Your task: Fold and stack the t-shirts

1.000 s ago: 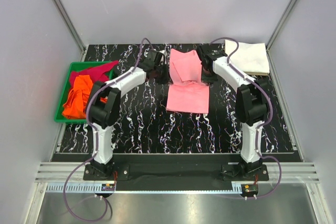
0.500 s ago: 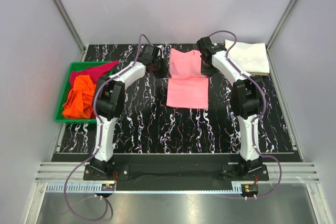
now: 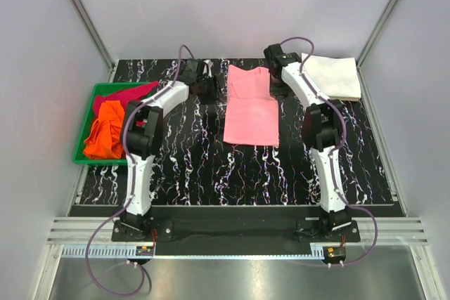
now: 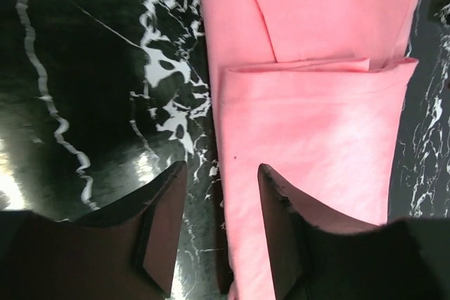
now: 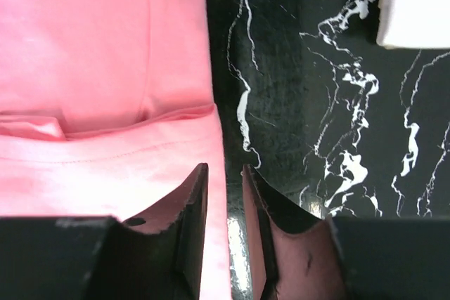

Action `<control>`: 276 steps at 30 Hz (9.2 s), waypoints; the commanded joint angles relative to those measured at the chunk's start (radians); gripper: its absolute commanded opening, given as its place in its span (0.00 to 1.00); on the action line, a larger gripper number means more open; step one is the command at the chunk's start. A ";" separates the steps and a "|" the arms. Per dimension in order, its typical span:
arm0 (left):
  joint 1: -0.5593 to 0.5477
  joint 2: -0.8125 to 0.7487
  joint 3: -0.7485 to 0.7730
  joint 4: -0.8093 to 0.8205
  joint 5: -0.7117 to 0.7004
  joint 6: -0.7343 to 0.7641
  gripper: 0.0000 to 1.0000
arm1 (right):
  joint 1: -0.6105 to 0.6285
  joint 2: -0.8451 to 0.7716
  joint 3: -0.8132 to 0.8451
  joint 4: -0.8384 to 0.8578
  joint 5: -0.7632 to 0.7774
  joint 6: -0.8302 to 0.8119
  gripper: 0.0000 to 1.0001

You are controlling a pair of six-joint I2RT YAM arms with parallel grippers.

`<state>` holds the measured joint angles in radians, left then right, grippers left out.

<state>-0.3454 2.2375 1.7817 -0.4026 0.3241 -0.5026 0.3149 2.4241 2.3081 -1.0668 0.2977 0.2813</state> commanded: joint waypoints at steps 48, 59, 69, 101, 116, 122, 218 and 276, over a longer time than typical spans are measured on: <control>-0.242 -0.524 -0.628 0.163 -0.036 -0.065 0.38 | -0.005 -0.639 -1.012 0.332 -0.382 0.156 0.18; -0.250 -0.394 -0.714 0.260 -0.037 -0.085 0.36 | -0.004 -0.568 -1.095 0.422 -0.387 0.165 0.17; -0.254 -0.557 -0.779 0.206 -0.057 -0.116 0.37 | -0.005 -0.644 -1.158 0.436 -0.325 0.154 0.24; -0.159 -0.420 -0.808 0.300 0.038 -0.171 0.38 | -0.180 -0.744 -1.428 0.726 -0.634 0.226 0.37; -0.142 -0.363 -0.797 0.338 0.069 -0.194 0.31 | -0.188 -0.718 -1.435 0.766 -0.649 0.259 0.36; -0.141 -0.346 -0.785 0.335 0.076 -0.194 0.05 | -0.188 -0.715 -1.431 0.766 -0.649 0.257 0.23; -0.093 -0.121 -0.152 0.067 0.128 0.016 0.39 | -0.192 -0.372 -0.730 0.507 -0.959 0.131 0.19; -0.147 -0.179 -0.171 -0.220 -0.105 0.078 0.41 | -0.097 -0.415 -0.964 0.597 -0.778 0.076 0.19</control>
<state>-0.4892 2.0644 1.6142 -0.6262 0.2062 -0.4309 0.2199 1.9938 1.3720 -0.4683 -0.5488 0.3851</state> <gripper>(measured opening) 0.416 0.200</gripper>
